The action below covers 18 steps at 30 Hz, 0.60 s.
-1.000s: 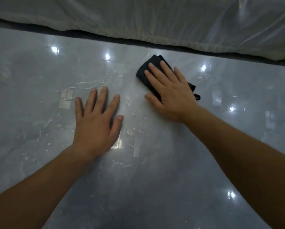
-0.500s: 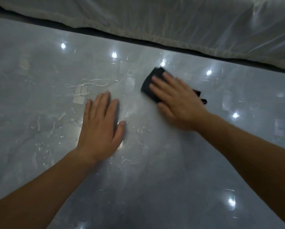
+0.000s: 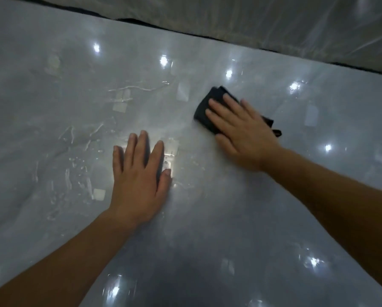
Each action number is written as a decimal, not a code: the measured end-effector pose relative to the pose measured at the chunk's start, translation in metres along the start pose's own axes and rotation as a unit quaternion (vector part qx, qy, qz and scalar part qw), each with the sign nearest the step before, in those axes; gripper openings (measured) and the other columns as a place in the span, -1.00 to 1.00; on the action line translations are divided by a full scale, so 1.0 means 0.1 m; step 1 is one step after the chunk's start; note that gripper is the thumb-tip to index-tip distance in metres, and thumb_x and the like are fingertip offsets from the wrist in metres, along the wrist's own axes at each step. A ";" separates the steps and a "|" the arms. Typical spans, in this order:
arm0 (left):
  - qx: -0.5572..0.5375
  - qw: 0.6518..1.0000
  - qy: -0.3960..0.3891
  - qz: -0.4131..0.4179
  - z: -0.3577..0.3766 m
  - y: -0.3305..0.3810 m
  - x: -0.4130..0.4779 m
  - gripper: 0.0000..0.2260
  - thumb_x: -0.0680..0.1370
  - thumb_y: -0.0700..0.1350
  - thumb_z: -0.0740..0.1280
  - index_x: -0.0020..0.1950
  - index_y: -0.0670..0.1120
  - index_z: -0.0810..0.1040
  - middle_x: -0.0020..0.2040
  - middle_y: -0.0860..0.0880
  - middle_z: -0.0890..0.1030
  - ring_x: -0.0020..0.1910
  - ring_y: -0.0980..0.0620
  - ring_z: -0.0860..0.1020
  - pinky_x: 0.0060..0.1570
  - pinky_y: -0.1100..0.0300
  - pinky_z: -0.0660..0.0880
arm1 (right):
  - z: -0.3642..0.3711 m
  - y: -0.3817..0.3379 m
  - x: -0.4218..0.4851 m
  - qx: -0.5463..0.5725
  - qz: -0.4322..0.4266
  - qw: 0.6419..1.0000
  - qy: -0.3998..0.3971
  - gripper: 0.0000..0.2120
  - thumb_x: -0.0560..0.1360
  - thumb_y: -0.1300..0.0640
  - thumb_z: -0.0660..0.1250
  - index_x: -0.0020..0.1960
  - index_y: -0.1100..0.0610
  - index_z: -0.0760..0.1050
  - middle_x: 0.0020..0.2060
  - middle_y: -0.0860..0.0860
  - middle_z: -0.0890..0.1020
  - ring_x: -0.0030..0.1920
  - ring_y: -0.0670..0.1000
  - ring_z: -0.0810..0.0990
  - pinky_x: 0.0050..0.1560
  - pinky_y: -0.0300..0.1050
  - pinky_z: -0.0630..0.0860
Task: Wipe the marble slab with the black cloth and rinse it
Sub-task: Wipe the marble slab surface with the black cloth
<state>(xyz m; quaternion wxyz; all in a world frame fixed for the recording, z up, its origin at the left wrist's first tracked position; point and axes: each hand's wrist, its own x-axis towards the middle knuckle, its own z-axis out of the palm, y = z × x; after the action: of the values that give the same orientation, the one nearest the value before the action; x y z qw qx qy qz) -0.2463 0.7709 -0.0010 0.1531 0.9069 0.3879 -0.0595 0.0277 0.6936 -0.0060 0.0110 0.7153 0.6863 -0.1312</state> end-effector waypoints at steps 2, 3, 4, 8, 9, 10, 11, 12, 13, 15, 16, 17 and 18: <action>0.012 1.000 -0.011 -0.010 0.00 -0.04 -0.09 -0.44 0.63 0.14 0.01 0.61 -0.03 0.16 0.64 -0.19 0.01 0.62 -0.20 -0.09 0.53 -0.30 -0.12 | -0.07 0.02 0.22 0.038 0.119 0.992 0.031 -0.41 0.66 -0.15 -0.16 0.64 0.04 0.04 0.64 0.01 0.06 0.64 0.10 -0.09 0.61 0.14 -0.16; 0.017 1.000 -0.015 -0.014 0.01 -0.06 -0.11 -0.43 0.63 0.15 0.00 0.61 -0.03 0.13 0.64 -0.19 -0.01 0.62 -0.21 -0.12 0.52 -0.32 -0.13 | -0.06 -0.07 0.30 0.046 0.157 0.986 0.044 -0.40 0.66 -0.16 -0.16 0.64 0.05 0.02 0.64 0.02 0.04 0.64 0.12 -0.11 0.61 0.14 -0.16; 0.019 1.000 -0.018 -0.015 0.02 -0.08 -0.14 -0.42 0.63 0.15 0.00 0.62 -0.02 0.11 0.65 -0.18 -0.03 0.62 -0.21 -0.14 0.52 -0.33 -0.14 | -0.04 -0.23 0.31 0.052 0.172 0.982 0.051 -0.39 0.66 -0.16 -0.15 0.64 0.07 0.02 0.64 0.04 0.03 0.63 0.14 -0.11 0.60 0.17 -0.15; 0.007 1.000 -0.024 -0.010 0.04 -0.16 -0.23 -0.40 0.62 0.16 0.01 0.63 -0.03 0.09 0.66 -0.15 -0.04 0.62 -0.17 -0.17 0.52 -0.31 -0.16 | 0.23 -0.93 -0.20 0.008 0.031 0.999 0.036 -0.40 0.67 -0.14 -0.06 0.63 0.09 0.09 0.63 0.06 0.11 0.63 0.17 -0.04 0.58 0.24 0.00; 0.007 1.000 -0.024 -0.007 0.04 -0.17 -0.23 -0.40 0.62 0.17 0.01 0.63 -0.02 0.09 0.66 -0.14 -0.04 0.62 -0.17 -0.16 0.52 -0.31 -0.16 | 0.27 -0.97 -0.35 0.004 0.002 1.000 0.023 -0.41 0.66 -0.13 -0.04 0.63 0.08 0.10 0.63 0.05 0.12 0.63 0.16 -0.03 0.58 0.23 0.00; 0.005 1.000 -0.024 -0.006 0.04 -0.17 -0.23 -0.40 0.62 0.17 0.00 0.63 -0.02 0.09 0.66 -0.14 -0.04 0.62 -0.17 -0.16 0.52 -0.31 -0.16 | 0.29 -0.92 -0.44 0.001 -0.018 1.000 0.014 -0.42 0.66 -0.12 -0.03 0.63 0.07 0.12 0.62 0.04 0.13 0.63 0.15 -0.02 0.58 0.22 0.01; 0.004 1.000 -0.024 -0.007 0.03 -0.17 -0.23 -0.40 0.62 0.17 0.00 0.63 -0.02 0.09 0.66 -0.13 -0.04 0.62 -0.17 -0.16 0.52 -0.30 -0.17 | 0.29 -0.82 -0.47 -0.001 -0.027 1.000 0.009 -0.43 0.66 -0.11 -0.01 0.62 0.07 0.13 0.62 0.04 0.15 0.63 0.14 0.00 0.58 0.22 0.02; 0.003 1.000 -0.024 -0.007 0.03 -0.17 -0.23 -0.40 0.62 0.17 0.00 0.63 -0.01 0.09 0.66 -0.13 -0.04 0.62 -0.18 -0.17 0.52 -0.30 -0.18 | 0.29 -0.69 -0.47 -0.003 -0.016 1.000 0.011 -0.43 0.65 -0.10 -0.01 0.61 0.06 0.15 0.61 0.04 0.17 0.62 0.15 0.03 0.58 0.22 0.04; 0.003 1.000 -0.025 -0.006 0.04 -0.17 -0.23 -0.40 0.61 0.17 -0.01 0.63 -0.01 0.09 0.66 -0.13 -0.05 0.62 -0.18 -0.17 0.52 -0.29 -0.19 | 0.27 -0.54 -0.45 0.000 0.016 1.000 0.023 -0.42 0.64 -0.11 -0.01 0.61 0.07 0.16 0.61 0.05 0.18 0.62 0.16 0.05 0.57 0.24 0.06; 0.004 1.000 -0.026 -0.008 0.04 -0.16 -0.22 -0.39 0.61 0.17 -0.02 0.64 0.00 0.07 0.66 -0.12 -0.07 0.62 -0.17 -0.19 0.52 -0.29 -0.21 | 0.20 -0.31 -0.37 0.035 0.125 0.990 0.048 -0.41 0.65 -0.11 -0.06 0.62 0.09 0.11 0.62 0.06 0.13 0.63 0.17 0.01 0.58 0.25 0.03; 0.004 1.000 -0.024 -0.010 0.04 -0.17 -0.23 -0.39 0.61 0.17 -0.02 0.64 0.00 0.07 0.66 -0.12 -0.07 0.62 -0.17 -0.19 0.52 -0.29 -0.21 | 0.17 -0.28 -0.33 0.050 0.180 0.981 0.054 -0.41 0.66 -0.11 -0.08 0.63 0.09 0.06 0.63 0.06 0.07 0.63 0.16 -0.04 0.59 0.22 -0.04; 0.004 1.000 -0.022 -0.010 0.05 -0.17 -0.23 -0.39 0.61 0.17 -0.03 0.64 0.00 0.06 0.66 -0.12 -0.07 0.62 -0.17 -0.19 0.52 -0.28 -0.22 | 0.16 -0.33 -0.27 0.055 0.218 0.973 0.060 -0.41 0.67 -0.11 -0.09 0.64 0.09 0.02 0.64 0.05 0.03 0.63 0.15 -0.09 0.60 0.19 -0.10; 0.003 1.000 -0.022 -0.009 0.06 -0.18 -0.24 -0.39 0.61 0.17 -0.03 0.64 0.00 0.06 0.66 -0.12 -0.08 0.62 -0.17 -0.19 0.52 -0.28 -0.22 | 0.17 -0.45 -0.23 0.056 0.234 0.968 0.065 -0.41 0.67 -0.12 -0.09 0.64 0.09 -0.01 0.64 0.06 0.00 0.63 0.15 -0.11 0.60 0.18 -0.12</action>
<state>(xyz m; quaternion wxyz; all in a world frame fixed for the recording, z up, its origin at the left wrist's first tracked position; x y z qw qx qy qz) -0.2754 0.7643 -0.0051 0.1578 0.9023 0.3927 -0.0819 -0.0197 0.6702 -0.0107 -0.0433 0.8624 0.4909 -0.1158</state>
